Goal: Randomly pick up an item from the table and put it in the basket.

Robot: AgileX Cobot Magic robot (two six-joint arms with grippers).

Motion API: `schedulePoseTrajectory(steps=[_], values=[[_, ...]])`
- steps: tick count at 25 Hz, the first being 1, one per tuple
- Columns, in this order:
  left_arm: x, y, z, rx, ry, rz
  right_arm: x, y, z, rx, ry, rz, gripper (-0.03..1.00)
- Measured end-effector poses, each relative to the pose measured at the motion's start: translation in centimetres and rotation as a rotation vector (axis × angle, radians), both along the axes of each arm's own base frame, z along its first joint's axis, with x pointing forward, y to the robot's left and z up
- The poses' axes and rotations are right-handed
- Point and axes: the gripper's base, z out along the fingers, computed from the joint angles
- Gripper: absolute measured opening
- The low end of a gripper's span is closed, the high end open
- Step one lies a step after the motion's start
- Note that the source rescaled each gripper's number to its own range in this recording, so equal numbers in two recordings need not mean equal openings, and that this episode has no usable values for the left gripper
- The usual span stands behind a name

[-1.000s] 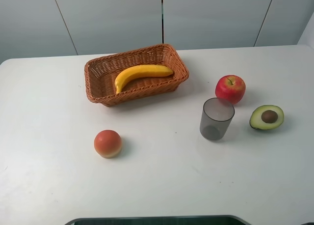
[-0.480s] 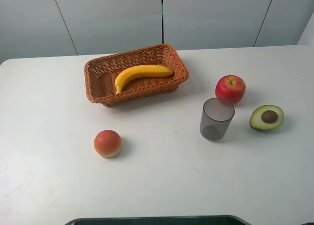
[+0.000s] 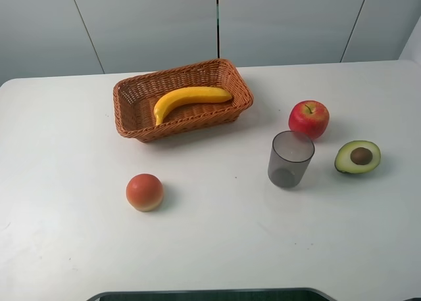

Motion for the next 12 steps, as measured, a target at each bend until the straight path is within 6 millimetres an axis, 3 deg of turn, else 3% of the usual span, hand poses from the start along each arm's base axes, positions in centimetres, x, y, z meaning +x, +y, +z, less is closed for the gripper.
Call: schedulePoseTrajectory(steps=[12], values=[[0.0, 0.0, 0.0, 0.0, 0.0, 0.0, -0.03, 0.05, 0.01, 0.0, -0.005, -0.052, 0.79]])
